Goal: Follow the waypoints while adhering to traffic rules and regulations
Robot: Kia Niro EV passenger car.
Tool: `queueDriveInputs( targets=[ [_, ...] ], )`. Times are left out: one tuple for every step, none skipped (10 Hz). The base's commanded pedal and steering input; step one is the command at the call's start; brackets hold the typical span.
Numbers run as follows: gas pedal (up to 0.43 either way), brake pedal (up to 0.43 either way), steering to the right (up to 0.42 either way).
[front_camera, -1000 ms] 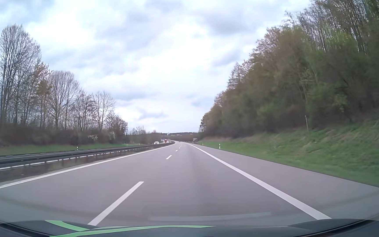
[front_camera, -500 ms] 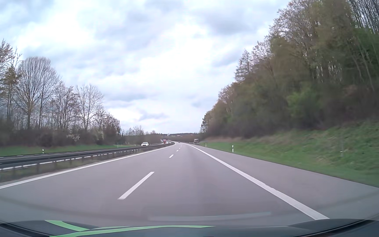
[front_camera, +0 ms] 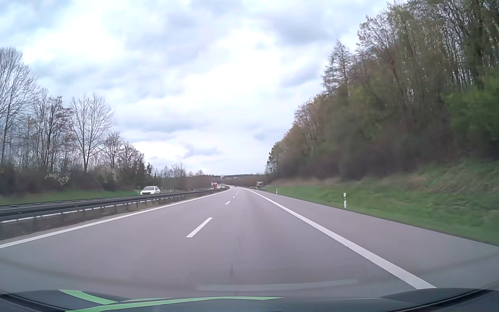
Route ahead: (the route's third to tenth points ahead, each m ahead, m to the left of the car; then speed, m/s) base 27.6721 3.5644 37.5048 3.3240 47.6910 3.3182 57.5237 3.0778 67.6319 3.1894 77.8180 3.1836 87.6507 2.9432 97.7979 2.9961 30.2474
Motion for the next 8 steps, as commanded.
queueDriveInputs(
  targets=[
    [0.441, 0.000, -0.003],
    [0.441, 0.000, -0.003],
    [0.441, 0.000, -0.003],
    [0.441, 0.000, -0.003],
    [0.441, 0.000, -0.003],
    [0.441, 0.000, -0.003],
    [0.441, 0.000, -0.003],
    [0.441, 0.000, -0.003]
  ],
)
